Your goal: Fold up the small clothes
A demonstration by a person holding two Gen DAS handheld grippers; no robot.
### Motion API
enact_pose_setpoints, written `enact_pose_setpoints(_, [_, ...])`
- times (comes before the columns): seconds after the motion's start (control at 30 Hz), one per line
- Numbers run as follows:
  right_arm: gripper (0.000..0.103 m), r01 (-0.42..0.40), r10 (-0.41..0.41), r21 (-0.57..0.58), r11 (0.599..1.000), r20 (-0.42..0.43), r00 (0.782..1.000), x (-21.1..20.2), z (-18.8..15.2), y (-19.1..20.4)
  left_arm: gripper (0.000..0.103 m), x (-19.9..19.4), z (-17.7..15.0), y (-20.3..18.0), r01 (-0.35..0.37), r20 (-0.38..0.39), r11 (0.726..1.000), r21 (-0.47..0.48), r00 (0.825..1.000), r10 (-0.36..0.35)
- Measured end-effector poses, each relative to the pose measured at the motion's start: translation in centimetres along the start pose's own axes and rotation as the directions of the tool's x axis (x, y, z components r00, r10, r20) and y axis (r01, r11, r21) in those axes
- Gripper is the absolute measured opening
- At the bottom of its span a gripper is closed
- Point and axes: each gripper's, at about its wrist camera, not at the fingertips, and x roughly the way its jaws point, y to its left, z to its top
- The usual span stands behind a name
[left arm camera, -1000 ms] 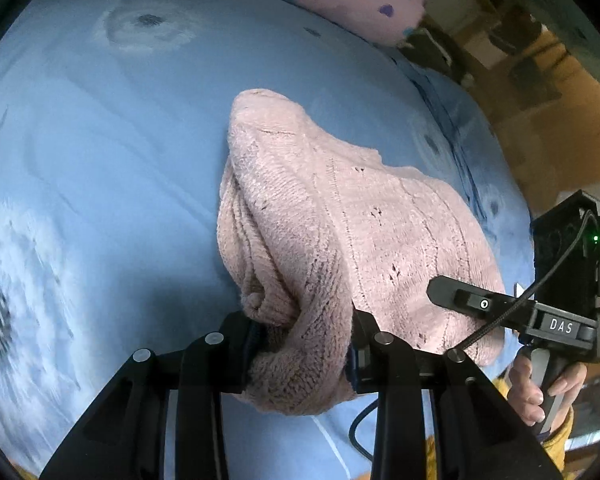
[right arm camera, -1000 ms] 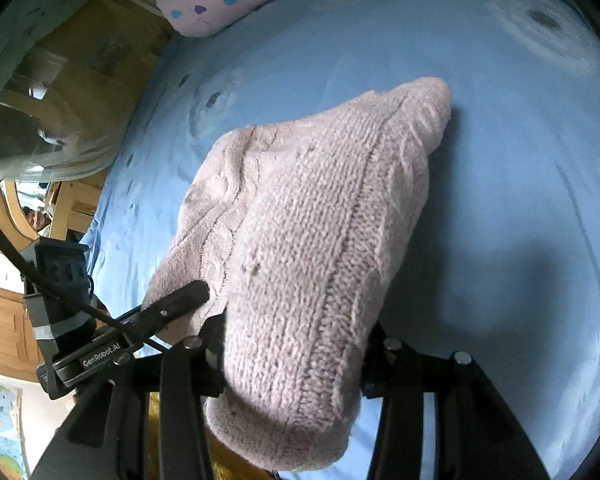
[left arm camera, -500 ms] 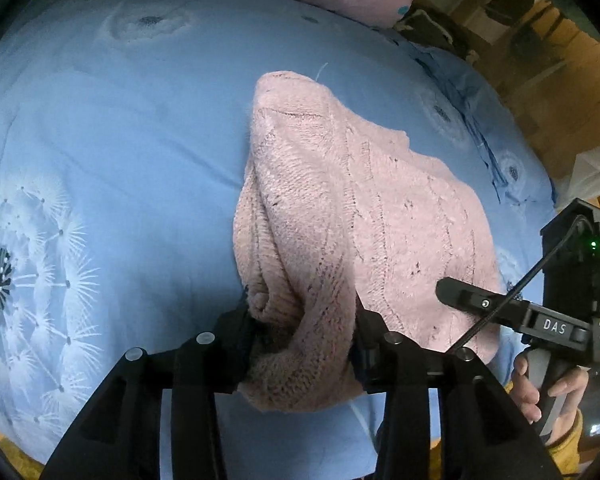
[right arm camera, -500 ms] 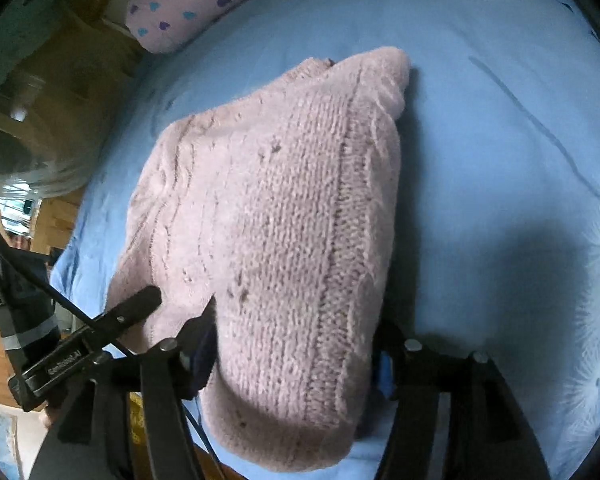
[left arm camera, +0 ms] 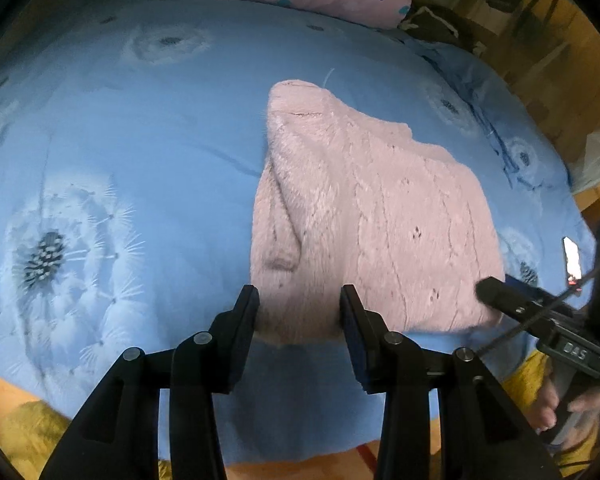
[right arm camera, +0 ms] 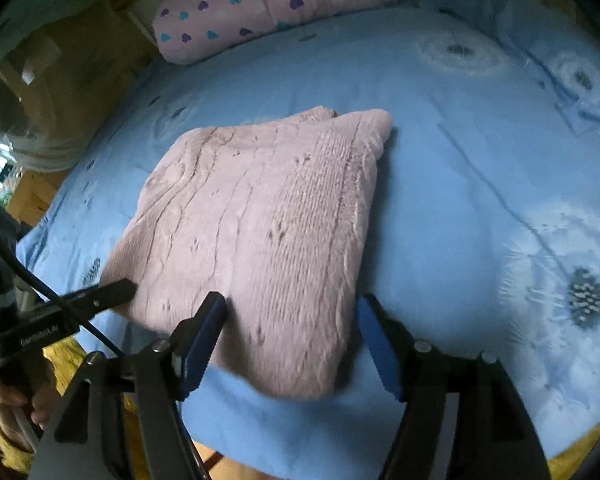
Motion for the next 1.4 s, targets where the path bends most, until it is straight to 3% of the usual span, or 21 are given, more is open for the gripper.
enact_pose_setpoints(0.13, [0.077, 0.024, -0.024, -0.017, 1.0, 0.02, 1.0, -1.4, -1.7, 0.1, 0.034, -0.6, -1.4, -0.9, -0.072, 0.009, 0.997, 0.034, 0.997, 0.072])
enact_pose_setpoints(0.37, [0.078, 0.04, -0.04, 0.005, 0.999, 0.032, 0.999, -1.7, -4.6, 0.3, 0.034, -0.5, -3.8, -1.8, -0.066, -0.038, 0.997, 0.05, 0.997, 0.068])
enact_pose_setpoints(0.63, [0.078, 0.116, -0.114, -0.038, 0.993, 0.046, 0.992, -1.0, -7.0, 0.9, 0.036, 0.9, -6.1, -2.4, -0.157, -0.058, 0.985, 0.064, 0.985, 0.161])
enact_pose_setpoints(1.03, [0.085, 0.168, -0.164, -0.077, 0.983, 0.063, 0.984, 0.2, -7.7, 1.2, 0.043, 1.8, -6.7, -2.7, -0.193, -0.047, 0.979, 0.064, 0.979, 0.196])
enact_pose_setpoints(1.4, [0.089, 0.161, -0.156, -0.07, 0.984, 0.072, 0.985, 0.3, -7.8, 1.1, 0.048, 2.1, -6.8, -2.6, -0.21, -0.039, 0.975, 0.067, 0.976, 0.213])
